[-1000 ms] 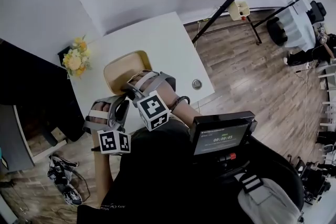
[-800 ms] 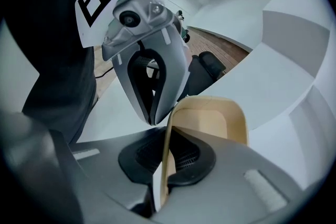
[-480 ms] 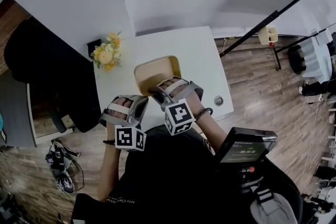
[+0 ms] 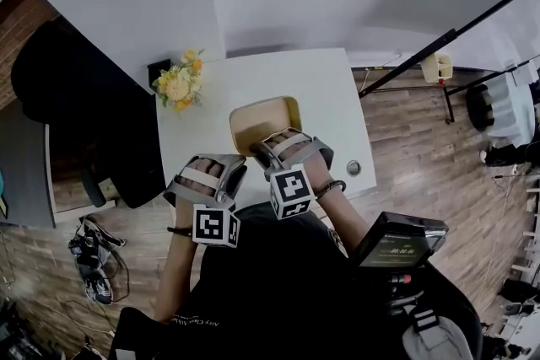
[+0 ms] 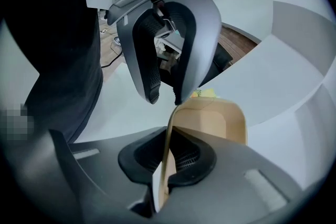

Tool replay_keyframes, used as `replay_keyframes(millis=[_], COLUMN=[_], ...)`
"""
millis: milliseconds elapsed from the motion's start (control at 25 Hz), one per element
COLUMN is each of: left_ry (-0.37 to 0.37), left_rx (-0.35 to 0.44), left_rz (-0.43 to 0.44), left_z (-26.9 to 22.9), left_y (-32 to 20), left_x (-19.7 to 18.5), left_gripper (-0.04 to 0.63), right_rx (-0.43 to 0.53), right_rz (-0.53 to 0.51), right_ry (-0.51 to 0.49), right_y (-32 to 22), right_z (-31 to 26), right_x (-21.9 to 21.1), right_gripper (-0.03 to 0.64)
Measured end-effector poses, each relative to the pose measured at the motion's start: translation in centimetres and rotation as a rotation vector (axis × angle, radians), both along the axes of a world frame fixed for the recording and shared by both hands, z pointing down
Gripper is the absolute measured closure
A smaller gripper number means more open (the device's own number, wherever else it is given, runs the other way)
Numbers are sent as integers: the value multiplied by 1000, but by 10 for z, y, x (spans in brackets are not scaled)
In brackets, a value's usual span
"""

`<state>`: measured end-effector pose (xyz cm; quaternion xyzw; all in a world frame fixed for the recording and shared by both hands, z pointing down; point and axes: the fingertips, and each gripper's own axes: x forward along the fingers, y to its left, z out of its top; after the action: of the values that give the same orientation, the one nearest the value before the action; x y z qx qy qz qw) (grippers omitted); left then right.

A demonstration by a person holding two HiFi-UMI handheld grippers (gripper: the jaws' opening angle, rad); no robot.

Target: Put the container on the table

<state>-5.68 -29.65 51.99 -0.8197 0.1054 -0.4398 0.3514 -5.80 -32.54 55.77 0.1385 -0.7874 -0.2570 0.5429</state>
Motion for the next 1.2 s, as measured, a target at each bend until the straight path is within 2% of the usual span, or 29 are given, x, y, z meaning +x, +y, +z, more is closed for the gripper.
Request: replay_keyframes(millis=[120,240,400,560,600,640,840,960,1200], left_ry=[5,-12,-9,-60,-65,-63,-65,-46,-61], left_rx=[-19,-54,-65,-84,-77,-72,-93,-94,-100], left_rz=[-17,-30,-44,-82,-94,-106,-136,-136,-166], left_z=[3,10,11,24,25,24,29,30,37], left_y=[1,6,11,1,-2,-5,-9,-12,-19], left_x=[4,6,8,4,1,-1,-7,-7,-15], left_gripper=[483,440,428,430,441,499,558,561,549], right_rx=[-3,-17,-37,-22,-17,-13,-10,-17,-9], right_rz=[6,1,-26,-58,-64,-68,-64,-66,-27], right_ry=[2,25,27,-3,-1,1,-15,-25,-12], right_y=[-1,1,12,18,18,19,18,16,14], right_z=[2,11,17,8,8,8,8,9,13], right_x=[2,5,-1,-14,-18,-21,-19,-14,1], right_gripper=[594,597,597,597,597,597,589,588,583])
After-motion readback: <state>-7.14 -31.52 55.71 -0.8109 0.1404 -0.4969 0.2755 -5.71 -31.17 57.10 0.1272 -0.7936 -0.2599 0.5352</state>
